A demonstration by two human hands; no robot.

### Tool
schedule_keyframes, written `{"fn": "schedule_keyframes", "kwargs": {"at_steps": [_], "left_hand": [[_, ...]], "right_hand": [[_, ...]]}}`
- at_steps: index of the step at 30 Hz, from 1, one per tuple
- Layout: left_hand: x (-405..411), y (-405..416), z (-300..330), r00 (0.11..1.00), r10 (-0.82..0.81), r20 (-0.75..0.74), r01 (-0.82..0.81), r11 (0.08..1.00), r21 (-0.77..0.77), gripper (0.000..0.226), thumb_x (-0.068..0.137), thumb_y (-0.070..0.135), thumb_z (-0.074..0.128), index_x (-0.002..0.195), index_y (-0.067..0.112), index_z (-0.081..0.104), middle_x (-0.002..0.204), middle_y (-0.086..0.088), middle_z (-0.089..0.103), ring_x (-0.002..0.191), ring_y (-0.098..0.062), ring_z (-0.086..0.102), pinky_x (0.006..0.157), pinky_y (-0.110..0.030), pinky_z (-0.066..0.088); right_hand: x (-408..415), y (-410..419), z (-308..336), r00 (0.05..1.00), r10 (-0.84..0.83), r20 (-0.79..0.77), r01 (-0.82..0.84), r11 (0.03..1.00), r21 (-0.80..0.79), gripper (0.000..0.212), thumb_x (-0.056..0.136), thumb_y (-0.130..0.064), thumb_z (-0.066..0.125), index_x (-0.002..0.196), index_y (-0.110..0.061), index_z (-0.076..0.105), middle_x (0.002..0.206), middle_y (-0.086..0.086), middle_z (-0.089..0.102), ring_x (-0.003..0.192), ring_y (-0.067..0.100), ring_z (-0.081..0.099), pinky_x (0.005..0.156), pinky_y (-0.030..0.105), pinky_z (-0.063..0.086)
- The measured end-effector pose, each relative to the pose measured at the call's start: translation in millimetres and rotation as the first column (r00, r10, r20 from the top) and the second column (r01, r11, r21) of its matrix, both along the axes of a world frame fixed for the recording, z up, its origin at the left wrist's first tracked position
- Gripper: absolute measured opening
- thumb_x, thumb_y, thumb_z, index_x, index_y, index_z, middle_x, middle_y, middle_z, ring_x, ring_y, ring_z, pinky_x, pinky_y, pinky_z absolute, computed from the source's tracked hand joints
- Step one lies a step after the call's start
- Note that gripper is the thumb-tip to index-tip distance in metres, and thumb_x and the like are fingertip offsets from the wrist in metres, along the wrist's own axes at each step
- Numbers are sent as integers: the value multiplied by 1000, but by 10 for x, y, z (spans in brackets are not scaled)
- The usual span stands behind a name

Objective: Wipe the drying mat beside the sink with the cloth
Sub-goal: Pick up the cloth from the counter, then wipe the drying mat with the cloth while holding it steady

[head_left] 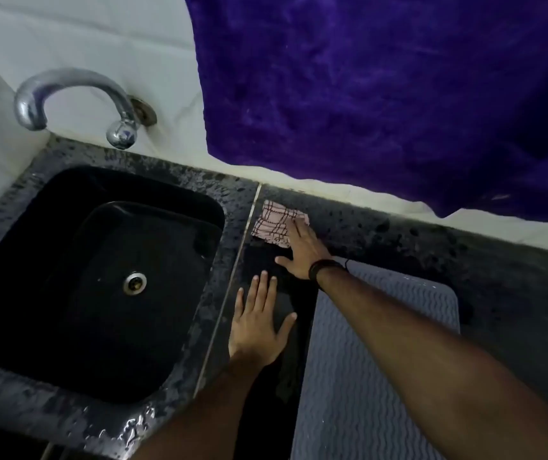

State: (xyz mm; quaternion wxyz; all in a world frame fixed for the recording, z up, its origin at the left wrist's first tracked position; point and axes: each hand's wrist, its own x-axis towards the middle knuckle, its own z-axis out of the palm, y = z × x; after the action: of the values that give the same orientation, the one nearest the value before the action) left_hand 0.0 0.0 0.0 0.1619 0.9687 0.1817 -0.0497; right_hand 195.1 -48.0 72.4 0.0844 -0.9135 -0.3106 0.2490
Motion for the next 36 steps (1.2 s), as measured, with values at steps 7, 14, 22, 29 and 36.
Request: {"fn": "schedule_keyframes", "kwargs": {"at_steps": [7,14,22,29,36], "left_hand": [[9,13,-25,1000,-5,-6,5,1000,24,84,98,74,7,163,22,-8,170,1,-14,155,-14,-16,125,-44,-7],[7,35,-39,1000,-9,-16,10,1000,27,85,98,73,8,163,21,-7,170,0,-14,156,-16,-15,126,-45,-4],[-7,11,-9,999,-22,35,21,998,51,90,97,77,13,164,17,5,171,-3,0,157,-19,-4,127,-47,1],[-61,-80,34,986,-129,107,123,991,58,90,97,75,9,164,16,10,171,-9,3,157,-24,1,126,-49,-3],[-27,-276,-42,987,-149,55,147,988,46,88,95,79,7,164,24,6,171,-5,-4,157,-22,-7,126,-49,-2]], "right_hand": [[50,210,-13,945,48,324,-36,999,-41,66,91,-14,56,148,-25,25,143,17,31,130,40,32,97,51,45],[132,-1,4,977,-169,131,135,963,232,51,92,-8,48,139,-25,43,132,15,44,118,37,47,92,44,48],[-112,-988,229,839,-543,21,498,784,371,36,97,-22,50,130,-7,53,131,16,55,118,32,53,96,32,40],[-641,-1353,175,862,-447,236,418,893,167,47,88,-17,53,135,-13,50,135,11,54,126,32,40,103,43,35],[-763,-1194,-96,902,-326,283,342,940,-10,70,88,-42,60,146,-19,28,151,8,29,133,36,28,100,55,36]]}}
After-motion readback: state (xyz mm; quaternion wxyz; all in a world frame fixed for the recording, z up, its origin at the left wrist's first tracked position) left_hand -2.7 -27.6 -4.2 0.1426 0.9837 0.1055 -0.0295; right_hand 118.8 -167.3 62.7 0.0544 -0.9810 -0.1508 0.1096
